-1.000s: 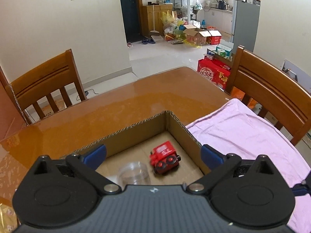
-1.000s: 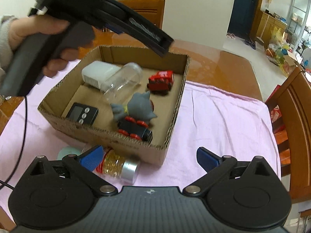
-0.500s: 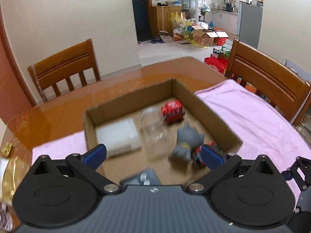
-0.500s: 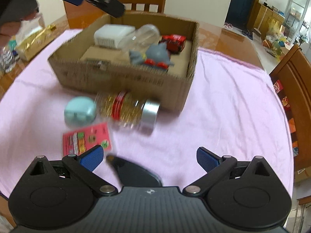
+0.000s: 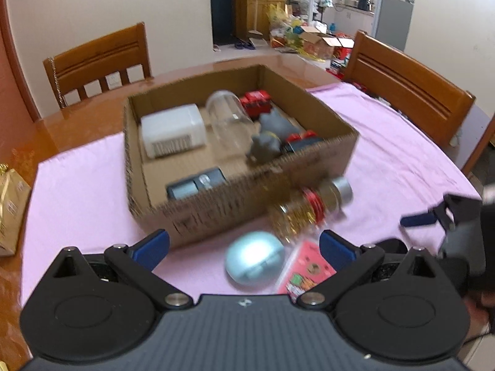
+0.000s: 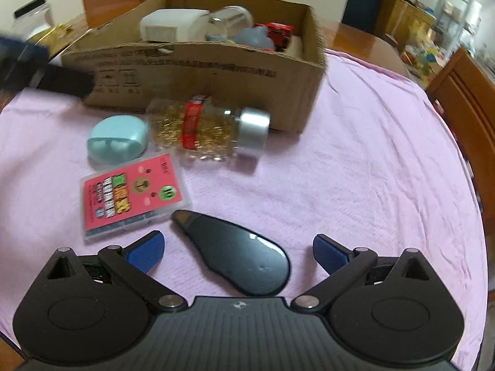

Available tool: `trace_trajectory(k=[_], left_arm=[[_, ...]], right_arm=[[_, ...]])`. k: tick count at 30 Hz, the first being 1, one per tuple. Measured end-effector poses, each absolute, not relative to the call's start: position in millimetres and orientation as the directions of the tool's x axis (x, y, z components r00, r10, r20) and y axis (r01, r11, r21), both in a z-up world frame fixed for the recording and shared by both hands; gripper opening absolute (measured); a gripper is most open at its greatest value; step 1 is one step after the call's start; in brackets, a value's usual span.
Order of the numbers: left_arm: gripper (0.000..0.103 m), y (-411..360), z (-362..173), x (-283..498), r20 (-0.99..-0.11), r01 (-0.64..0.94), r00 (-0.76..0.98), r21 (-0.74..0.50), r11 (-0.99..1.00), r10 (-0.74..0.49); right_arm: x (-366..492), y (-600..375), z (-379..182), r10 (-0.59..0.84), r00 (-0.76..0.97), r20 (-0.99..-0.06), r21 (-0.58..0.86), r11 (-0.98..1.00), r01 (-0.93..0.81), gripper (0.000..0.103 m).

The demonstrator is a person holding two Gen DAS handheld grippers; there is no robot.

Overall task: Organize rigid objects
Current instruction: 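Grasp the pink card case with the left tool while the right tool grasps the black teardrop gadget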

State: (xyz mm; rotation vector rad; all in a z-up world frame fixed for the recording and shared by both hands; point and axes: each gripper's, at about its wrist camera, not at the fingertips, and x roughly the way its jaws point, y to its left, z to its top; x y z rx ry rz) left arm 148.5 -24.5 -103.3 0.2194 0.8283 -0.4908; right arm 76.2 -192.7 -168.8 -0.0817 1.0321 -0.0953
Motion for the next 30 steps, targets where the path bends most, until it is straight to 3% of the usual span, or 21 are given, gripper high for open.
trace_trajectory(k=[7, 17, 30], left_arm=[[0.102, -41, -124, 132, -0.784, 0.492, 0.544, 0.009, 0.870, -0.299], [0.102, -60, -168, 117, -0.851, 0.356, 0.513, 0.089, 0.930, -0.115], [0.103, -33, -168, 113, -0.857, 0.216, 0.514, 0.086, 0.973, -0.039]], right_arm=[[73, -219, -167, -0.110, 0.506, -0.855, -0.115, 0.993, 0.022, 0.103], [65, -254, -169, 0.000, 0.514, -0.858, -0.062, 0.993, -0.103, 0.103], [55, -280, -167, 0.013, 0.506, -0.862, -0.061, 0.990, -0.129, 0.103]])
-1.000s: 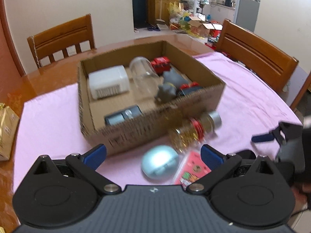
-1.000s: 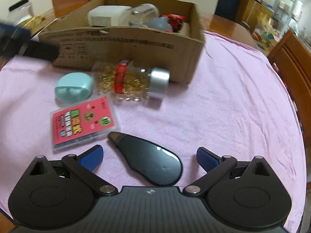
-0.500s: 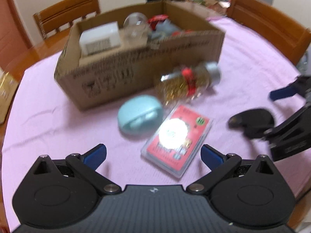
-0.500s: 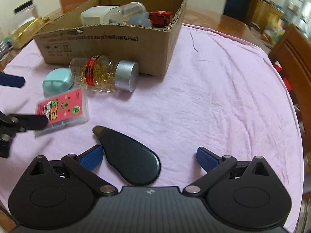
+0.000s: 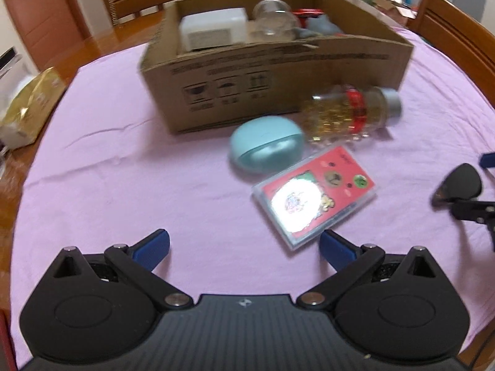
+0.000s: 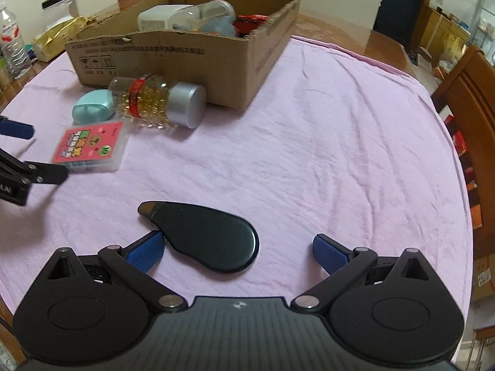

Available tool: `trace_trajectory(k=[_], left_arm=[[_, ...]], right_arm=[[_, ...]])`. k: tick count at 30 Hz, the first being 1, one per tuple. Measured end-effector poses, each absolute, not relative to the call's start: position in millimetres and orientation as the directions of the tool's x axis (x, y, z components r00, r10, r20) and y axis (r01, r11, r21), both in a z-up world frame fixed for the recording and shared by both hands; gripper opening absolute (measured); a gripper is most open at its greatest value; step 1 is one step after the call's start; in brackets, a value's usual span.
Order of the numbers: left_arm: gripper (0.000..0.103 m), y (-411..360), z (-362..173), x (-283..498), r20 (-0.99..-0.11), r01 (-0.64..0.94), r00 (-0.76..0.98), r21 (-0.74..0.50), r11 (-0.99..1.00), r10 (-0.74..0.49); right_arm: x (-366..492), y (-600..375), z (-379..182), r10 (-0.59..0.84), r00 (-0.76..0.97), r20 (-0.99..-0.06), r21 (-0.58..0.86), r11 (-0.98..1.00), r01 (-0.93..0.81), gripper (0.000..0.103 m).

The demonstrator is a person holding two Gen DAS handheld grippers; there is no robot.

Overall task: Organize rigid objects
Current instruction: 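Grasp the pink card case with the left tool while the right tool grasps the black teardrop gadget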

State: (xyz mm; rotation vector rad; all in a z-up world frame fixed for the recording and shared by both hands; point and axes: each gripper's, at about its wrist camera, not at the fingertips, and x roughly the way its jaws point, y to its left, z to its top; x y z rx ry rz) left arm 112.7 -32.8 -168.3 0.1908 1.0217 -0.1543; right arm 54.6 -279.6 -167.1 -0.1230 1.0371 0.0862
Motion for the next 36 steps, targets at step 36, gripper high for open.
trace_trajectory(k=[36], left_arm=[[0.091, -76, -166, 156, -0.893, 0.144, 0.441, -0.028, 0.989, -0.090]], right_arm=[[46, -279, -166, -0.020, 0.494, -0.869, -0.060, 0.996, -0.064, 0.103]])
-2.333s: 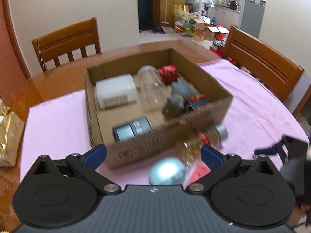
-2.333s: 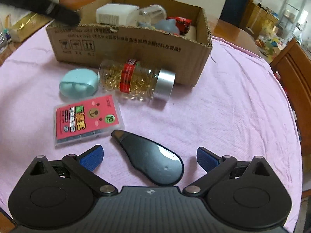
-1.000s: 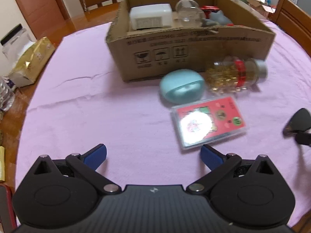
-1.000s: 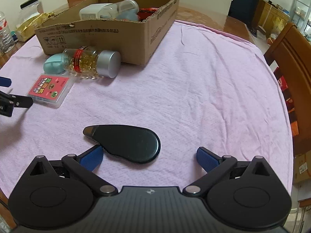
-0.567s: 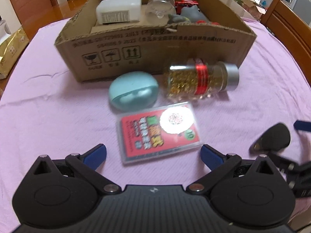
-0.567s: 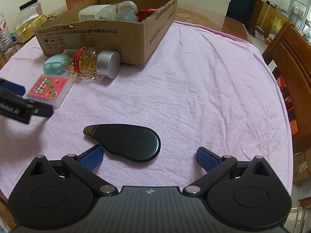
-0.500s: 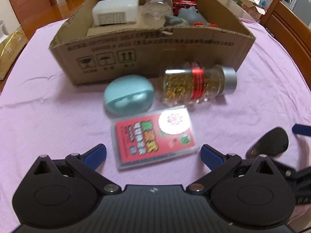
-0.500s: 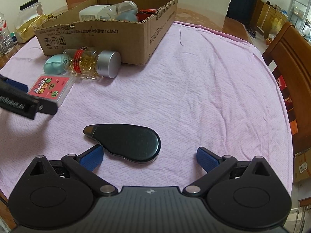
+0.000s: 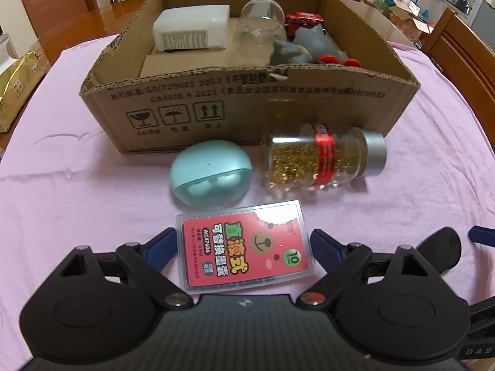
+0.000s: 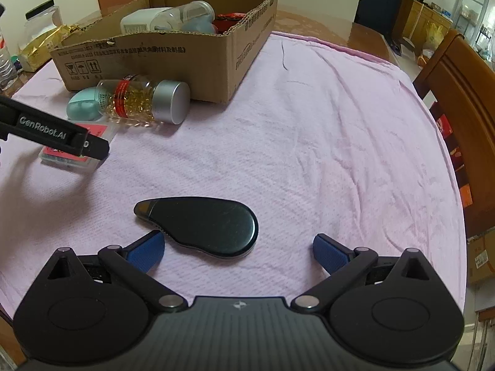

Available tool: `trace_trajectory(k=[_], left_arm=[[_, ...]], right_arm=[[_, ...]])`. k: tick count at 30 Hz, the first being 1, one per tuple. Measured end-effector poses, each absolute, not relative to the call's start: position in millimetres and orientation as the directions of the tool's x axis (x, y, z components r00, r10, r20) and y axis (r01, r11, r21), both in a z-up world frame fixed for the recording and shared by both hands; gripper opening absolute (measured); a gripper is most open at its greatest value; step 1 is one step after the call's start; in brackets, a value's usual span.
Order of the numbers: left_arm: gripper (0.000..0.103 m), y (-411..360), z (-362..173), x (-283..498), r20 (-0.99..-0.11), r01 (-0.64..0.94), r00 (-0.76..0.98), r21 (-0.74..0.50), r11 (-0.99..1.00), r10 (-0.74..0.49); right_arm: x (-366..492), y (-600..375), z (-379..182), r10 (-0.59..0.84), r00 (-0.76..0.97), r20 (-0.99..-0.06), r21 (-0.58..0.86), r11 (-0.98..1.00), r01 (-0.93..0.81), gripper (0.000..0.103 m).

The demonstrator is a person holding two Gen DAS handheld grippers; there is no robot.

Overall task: Organize rigid objects
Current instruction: 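Grasp the pink card case with the left tool while the right tool grasps the black teardrop gadget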

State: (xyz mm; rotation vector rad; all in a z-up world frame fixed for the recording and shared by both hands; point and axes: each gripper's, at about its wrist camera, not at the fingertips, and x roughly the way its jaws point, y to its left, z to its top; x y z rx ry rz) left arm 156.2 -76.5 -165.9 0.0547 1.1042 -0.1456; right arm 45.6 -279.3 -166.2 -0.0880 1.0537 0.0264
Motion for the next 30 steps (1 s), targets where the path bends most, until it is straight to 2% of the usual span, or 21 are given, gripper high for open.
trace_trajectory(k=[24, 30], left_arm=[[0.091, -42, -167, 152, -0.893, 0.199, 0.436, -0.024, 0.980, -0.111], [0.091, -41, -166, 151, -0.893, 0.210, 0.434, -0.026, 0.977, -0.117]], right_arm=[[65, -230, -169, -0.036, 0.494, -0.869, -0.064, 0.997, -0.041, 0.103], [63, -225, -165, -0.029, 0.501, -0.865, -0.062, 0.997, -0.049, 0.093]])
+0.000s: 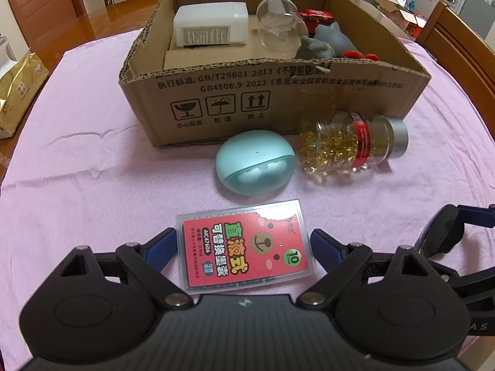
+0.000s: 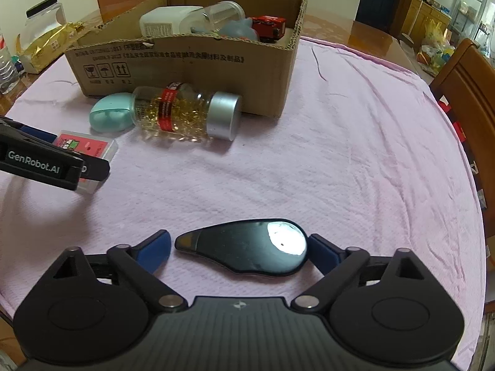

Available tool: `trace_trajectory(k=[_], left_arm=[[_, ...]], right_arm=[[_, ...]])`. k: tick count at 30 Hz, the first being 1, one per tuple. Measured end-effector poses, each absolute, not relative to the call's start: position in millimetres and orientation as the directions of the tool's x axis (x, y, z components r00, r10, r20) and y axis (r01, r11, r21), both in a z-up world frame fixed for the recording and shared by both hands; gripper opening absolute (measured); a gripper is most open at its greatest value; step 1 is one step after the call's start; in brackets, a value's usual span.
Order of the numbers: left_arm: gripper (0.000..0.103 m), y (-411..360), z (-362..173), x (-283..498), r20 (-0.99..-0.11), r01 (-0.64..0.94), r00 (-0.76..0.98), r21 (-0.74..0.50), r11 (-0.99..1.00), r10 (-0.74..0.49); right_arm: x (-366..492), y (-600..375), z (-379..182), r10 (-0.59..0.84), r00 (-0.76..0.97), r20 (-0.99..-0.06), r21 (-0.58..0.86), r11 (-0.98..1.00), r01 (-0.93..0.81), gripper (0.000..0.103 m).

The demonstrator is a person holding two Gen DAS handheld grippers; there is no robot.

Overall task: Organize rigid objects
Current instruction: 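Grasp the pink card case with the left tool while the right tool grasps the black teardrop gadget, then carry the card case and black gadget into the box and release both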

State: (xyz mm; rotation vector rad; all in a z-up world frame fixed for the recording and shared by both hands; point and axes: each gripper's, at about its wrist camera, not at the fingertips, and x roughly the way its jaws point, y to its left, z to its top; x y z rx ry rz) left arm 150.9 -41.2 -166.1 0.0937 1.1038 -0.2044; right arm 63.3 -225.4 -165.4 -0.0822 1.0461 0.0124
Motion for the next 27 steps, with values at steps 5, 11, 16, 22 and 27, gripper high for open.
trace_trajectory(k=[5, 11, 16, 22, 27], left_arm=[[0.091, -41, -165, 151, -0.897, 0.231, 0.422, -0.032, 0.972, -0.129], [0.091, -39, -150, 147, -0.894, 0.300, 0.423, -0.015, 0.954, -0.147], [0.091, -36, -128, 144, -0.889, 0.370, 0.426, 0.000, 0.929, -0.169], [0.091, -35, -102, 143, -0.876, 0.430, 0.441, 0.015, 0.903, -0.195], [0.091, -37, -83, 145, -0.864, 0.461, 0.450, 0.007, 0.887, -0.227]], right_arm=[[63, -225, -164, -0.037, 0.494, -0.869, -0.067, 0.997, -0.043, 0.093], [64, -225, -153, -0.012, 0.485, -0.875, -0.054, 0.996, -0.074, 0.093], [66, -230, -134, 0.030, 0.485, -0.874, -0.028, 0.993, -0.111, 0.093], [72, -234, -115, 0.081, 0.476, -0.876, 0.010, 0.989, -0.150, 0.093], [78, -232, -102, 0.091, 0.489, -0.868, -0.002, 0.982, -0.187, 0.093]])
